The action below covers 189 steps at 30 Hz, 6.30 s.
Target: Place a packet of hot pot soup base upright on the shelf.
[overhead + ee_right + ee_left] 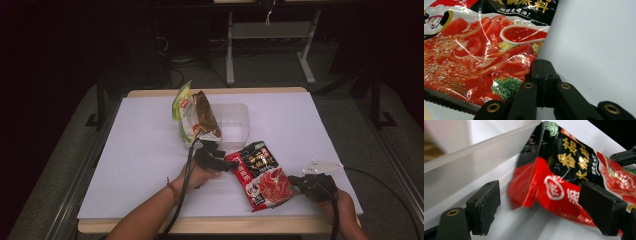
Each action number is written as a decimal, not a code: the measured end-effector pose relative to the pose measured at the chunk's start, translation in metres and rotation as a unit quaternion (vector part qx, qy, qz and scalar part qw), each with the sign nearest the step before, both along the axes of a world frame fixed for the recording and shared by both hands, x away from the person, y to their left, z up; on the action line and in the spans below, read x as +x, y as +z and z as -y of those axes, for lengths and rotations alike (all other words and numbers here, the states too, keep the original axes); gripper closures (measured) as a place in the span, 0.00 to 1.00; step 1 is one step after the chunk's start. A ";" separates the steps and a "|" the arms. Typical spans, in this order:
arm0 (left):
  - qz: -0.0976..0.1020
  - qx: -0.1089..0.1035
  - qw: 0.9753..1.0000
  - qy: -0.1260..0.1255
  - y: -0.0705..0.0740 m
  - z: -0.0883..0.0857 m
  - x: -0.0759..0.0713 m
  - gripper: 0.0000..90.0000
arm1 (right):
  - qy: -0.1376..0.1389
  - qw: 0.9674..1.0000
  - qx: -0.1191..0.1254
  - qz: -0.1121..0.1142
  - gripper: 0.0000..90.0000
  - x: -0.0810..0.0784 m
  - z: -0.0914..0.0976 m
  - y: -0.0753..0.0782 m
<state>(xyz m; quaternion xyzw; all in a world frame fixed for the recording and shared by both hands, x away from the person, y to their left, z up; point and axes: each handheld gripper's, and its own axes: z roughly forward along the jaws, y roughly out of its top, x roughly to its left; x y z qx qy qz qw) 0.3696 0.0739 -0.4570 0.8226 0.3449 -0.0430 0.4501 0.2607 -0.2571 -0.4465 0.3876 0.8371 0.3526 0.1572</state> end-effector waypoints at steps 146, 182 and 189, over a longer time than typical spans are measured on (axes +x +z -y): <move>0.271 -0.193 0.939 0.091 0.111 -0.051 -0.050 0.87 | 0.035 0.993 0.092 0.072 0.42 -0.013 0.006 0.019; 0.318 -0.164 0.911 0.205 0.143 -0.053 -0.008 0.87 | 0.041 0.993 0.067 0.083 0.34 -0.015 -0.001 0.016; 0.321 -0.146 0.910 0.219 0.145 -0.037 0.004 0.87 | 0.041 0.994 0.065 0.084 0.34 -0.015 -0.002 0.016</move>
